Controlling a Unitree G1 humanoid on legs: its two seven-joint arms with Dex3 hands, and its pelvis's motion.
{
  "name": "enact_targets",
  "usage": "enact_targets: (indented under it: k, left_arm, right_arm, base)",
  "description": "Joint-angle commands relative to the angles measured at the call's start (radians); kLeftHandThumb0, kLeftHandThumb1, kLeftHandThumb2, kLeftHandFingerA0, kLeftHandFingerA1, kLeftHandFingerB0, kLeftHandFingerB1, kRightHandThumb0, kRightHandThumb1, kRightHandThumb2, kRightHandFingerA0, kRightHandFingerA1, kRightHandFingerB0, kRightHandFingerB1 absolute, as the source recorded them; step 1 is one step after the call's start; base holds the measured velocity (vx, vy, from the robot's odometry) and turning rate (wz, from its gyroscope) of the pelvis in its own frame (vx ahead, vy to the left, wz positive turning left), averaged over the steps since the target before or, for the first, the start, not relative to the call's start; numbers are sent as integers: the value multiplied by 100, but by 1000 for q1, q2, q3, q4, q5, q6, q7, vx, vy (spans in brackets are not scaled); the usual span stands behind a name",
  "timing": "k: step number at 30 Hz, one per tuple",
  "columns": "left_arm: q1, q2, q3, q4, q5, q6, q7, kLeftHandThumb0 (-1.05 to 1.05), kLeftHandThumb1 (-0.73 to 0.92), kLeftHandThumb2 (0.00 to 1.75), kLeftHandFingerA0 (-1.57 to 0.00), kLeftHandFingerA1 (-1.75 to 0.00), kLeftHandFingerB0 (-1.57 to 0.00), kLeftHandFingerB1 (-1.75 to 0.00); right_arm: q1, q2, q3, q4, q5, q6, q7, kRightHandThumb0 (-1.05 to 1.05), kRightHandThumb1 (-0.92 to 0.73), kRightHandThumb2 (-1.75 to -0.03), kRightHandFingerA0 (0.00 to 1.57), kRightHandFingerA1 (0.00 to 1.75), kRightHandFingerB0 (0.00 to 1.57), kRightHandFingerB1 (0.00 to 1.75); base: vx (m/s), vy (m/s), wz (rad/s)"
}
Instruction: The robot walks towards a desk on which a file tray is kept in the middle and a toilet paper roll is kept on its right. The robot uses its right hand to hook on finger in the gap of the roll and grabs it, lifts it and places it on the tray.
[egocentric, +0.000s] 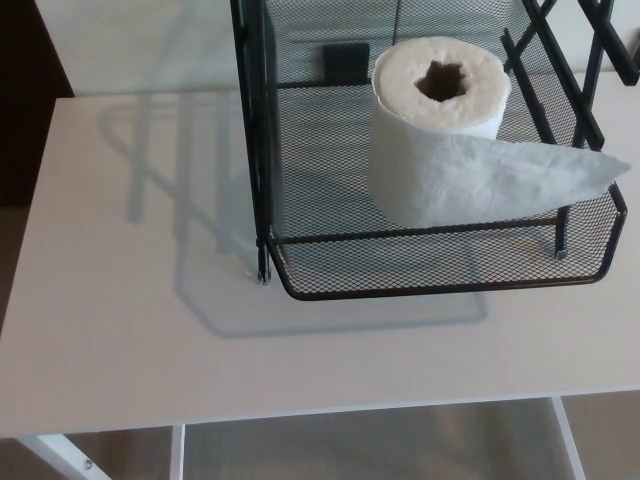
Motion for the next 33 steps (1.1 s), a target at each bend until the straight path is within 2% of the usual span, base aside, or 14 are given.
enact_targets:
  k: [1,2,3,5,7,10,13,14,16,20,21,24,26,33]
  left_arm:
    - [-4,26,29,11,-19,-33,3,-58,92,69,-28,-56,-30,-48]
    - [6,29,26,0,-16,-39,-2,-58,92,70,-26,-57,-29,-49]
    - [6,22,38,1,-27,-32,9,-59,92,67,-27,-57,-32,-49]
    - [22,29,45,-19,-35,-19,-2,-56,92,69,-23,-58,-28,-49]
    - [24,31,42,-7,-29,-34,4,-57,92,69,-25,-57,-31,-49]
    - [25,32,24,5,-9,-17,11,-59,92,70,-29,-57,-30,-48]
    - [31,21,47,13,-38,-29,-10,-58,92,70,-27,-58,-29,-49]
    - [36,21,48,8,-38,-33,-12,-57,92,70,-27,-57,-30,-48]
    - [61,11,80,-45,-76,12,-18,-57,92,68,-22,-57,-28,-48]
    - [65,11,58,-19,-43,-15,2,-56,92,68,-26,-56,-30,-48]
    - [78,11,65,-4,-48,-41,-7,-58,92,67,-24,-57,-28,-49]
    - [98,1,85,-10,-66,-33,-11,-57,92,67,-20,-58,-28,-51]
    - [102,2,60,-27,-32,-21,14,-58,92,67,-30,-57,-30,-49]
    - [25,19,5,19,28,-21,37,-57,92,67,-25,-54,-28,-46]
  right_arm:
    - [385,-85,678,113,-691,-66,-724,-87,-61,-52,10,132,42,78]
    - [372,-64,648,108,-635,-34,-661,-85,-36,-87,20,88,40,69]
    - [302,-51,629,203,-570,-15,-619,-80,-56,-49,9,135,39,76]
    - [281,-60,651,305,-529,-133,-652,-83,-45,-57,0,93,50,57]
    - [292,-61,696,317,-548,-138,-703,-80,-52,-52,15,131,63,65]
    - [277,25,542,339,-352,-88,-737,-76,-73,-62,30,80,34,51]
    - [290,-11,716,324,-485,-52,-738,-78,-82,-65,36,96,19,55]
    - [309,4,661,308,-423,-91,-765,-75,-52,-100,50,86,27,61]
    - [328,-13,697,289,-432,-120,-742,-77,-74,-62,48,87,38,50]
    - [399,-71,832,231,-549,-163,-843,-78,-83,-69,37,110,35,83]
    - [314,-24,783,330,-446,-132,-733,-65,-50,-68,39,139,31,64]
    - [246,5,688,441,-291,-159,-682,-65,-69,-62,51,111,33,56]
    - [67,63,168,579,245,145,-520,-48,-37,-82,37,73,39,64]
    - [127,53,422,585,-11,-167,-368,-84,-58,-68,30,60,45,38]
  base:
    - [0,0,0]
    - [0,0,0]
    - [0,0,0]
    - [0,0,0]
    - [0,0,0]
    - [0,0,0]
    - [0,0,0]
    - [0,0,0]
    - [0,0,0]
    - [0,0,0]
    - [0,0,0]
    - [0,0,0]
    - [0,0,0]
    - [0,0,0]
